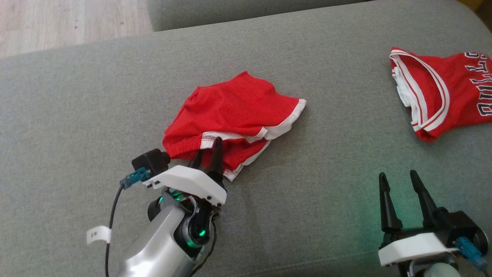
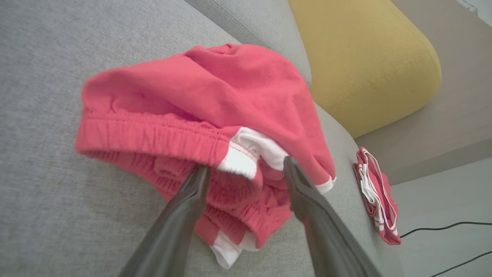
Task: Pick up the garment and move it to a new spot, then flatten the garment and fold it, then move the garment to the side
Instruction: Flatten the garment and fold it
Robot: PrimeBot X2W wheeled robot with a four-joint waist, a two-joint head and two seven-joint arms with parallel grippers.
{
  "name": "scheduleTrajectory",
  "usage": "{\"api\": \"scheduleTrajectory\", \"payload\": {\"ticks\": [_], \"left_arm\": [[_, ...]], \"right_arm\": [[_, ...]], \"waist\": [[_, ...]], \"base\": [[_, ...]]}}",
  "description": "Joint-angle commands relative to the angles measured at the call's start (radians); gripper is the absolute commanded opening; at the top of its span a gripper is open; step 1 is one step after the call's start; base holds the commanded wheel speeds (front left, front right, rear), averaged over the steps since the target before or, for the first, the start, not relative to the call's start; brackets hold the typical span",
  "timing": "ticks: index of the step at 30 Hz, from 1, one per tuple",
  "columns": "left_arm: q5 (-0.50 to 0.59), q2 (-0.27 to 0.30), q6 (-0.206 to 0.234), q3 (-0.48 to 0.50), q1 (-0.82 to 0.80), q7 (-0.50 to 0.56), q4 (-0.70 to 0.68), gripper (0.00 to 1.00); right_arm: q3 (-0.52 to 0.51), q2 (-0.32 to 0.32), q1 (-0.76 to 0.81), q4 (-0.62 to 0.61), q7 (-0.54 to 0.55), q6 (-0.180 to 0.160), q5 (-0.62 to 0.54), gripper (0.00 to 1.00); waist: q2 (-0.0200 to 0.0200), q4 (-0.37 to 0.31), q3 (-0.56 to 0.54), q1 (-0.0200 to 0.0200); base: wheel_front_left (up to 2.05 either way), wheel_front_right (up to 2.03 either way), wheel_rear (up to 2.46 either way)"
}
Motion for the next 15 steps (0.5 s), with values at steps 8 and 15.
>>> {"api": "scheduleTrajectory", "payload": {"ticks": [8, 15], "left_arm": [[-0.019, 0.002, -0.021, 0.050, -0.063, -0.013, -0.018, 0.00], [-0.002, 0.010, -0.061, 0.049, -0.180, -0.001, 0.003, 0.00]], "right_arm": [[0.029, -0.008, -0.048, -0.021, -0.014, 0.007, 0.004, 1.00], [0.030, -0.008, -0.059, -0.016, -0.014, 0.007, 0.013, 1.00]], "waist": [[0.0000, -0.010, 0.001, 0.0000], [0.0000, -0.037, 0.002, 0.0000]], "base": [[0.00, 0.00, 0.00], [0.00, 0.00, 0.00]]}}
